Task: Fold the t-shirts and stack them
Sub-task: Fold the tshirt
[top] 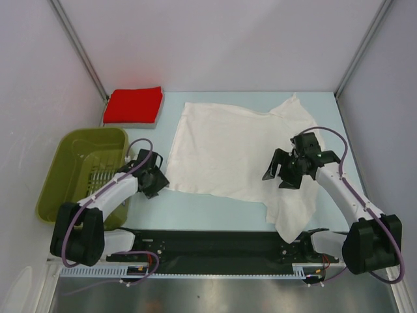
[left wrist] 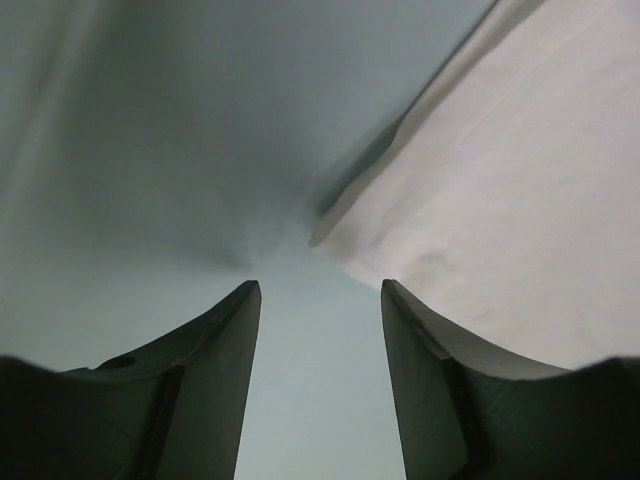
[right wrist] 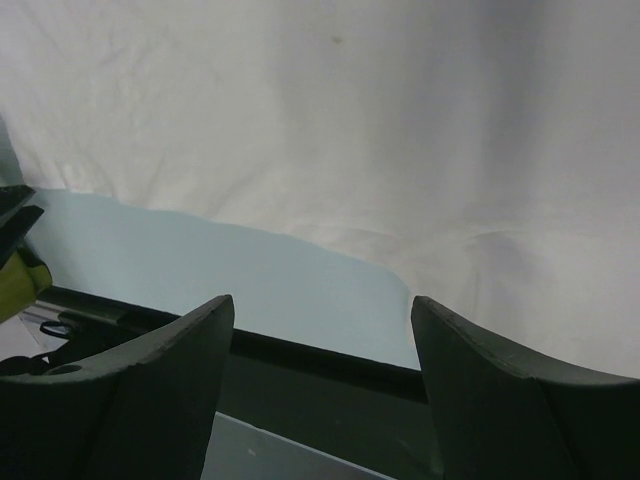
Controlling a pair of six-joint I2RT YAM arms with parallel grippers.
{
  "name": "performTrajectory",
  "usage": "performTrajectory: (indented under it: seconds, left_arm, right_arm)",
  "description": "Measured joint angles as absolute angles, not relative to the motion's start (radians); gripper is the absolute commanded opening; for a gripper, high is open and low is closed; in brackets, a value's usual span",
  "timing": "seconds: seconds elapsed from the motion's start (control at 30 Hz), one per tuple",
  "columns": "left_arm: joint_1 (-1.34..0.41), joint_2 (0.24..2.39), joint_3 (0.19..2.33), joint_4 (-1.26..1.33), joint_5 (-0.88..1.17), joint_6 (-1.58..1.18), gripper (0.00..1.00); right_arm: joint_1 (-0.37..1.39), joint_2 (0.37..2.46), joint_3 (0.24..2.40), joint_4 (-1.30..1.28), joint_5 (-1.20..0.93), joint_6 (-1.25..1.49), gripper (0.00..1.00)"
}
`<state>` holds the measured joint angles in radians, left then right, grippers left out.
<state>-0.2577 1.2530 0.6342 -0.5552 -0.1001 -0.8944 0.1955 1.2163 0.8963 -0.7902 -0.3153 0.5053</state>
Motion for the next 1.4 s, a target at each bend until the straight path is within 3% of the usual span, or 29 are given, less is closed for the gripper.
performTrajectory:
  seconds: [0.33,0.73,0.8,0.83,0.87,1.03,1.17,1.4]
  left_arm:
    - [-0.258,1.311,0.617,-0.456,-0.101,-0.971,0.51]
    - [-0.257,1.356,0.63,-0.413,-0.103,-0.995,0.32]
    - [-0.257,1.369,0.636,-0.396,-0.104,-0.994,0.25]
    - [-0.257,1.374,0.637,-0.389,-0.106,-0.993,0.09]
    - [-0.257,1.377,0.638,-0.384,-0.108,-0.994,0.0]
    - [-0.257,1.377,0.639,-0.379,-0.121,-0.951,0.0]
    - [-0.257,1.346,0.64,-0.405,-0.131,-0.889,0.0]
    - [-0.257,1.31,0.711,-0.434,-0.126,-0.753,0.0]
  right_arm:
    - [0.189,1.105,0.846,-0.824,-0.315,0.504,0.79]
    - [0.163,1.115,0.845,-0.833,-0.311,0.503,0.79]
    - [0.163,1.118,0.845,-0.833,-0.311,0.503,0.79]
    - [0.162,1.118,0.845,-0.833,-0.311,0.502,0.79]
    - [0.162,1.118,0.845,-0.833,-0.311,0.501,0.79]
    - [0.148,1.125,0.845,-0.833,-0.299,0.5,0.79]
    - [0.105,1.173,0.845,-0.825,-0.26,0.499,0.73]
    - [-0.088,1.316,0.846,-0.804,-0.182,0.505,0.66]
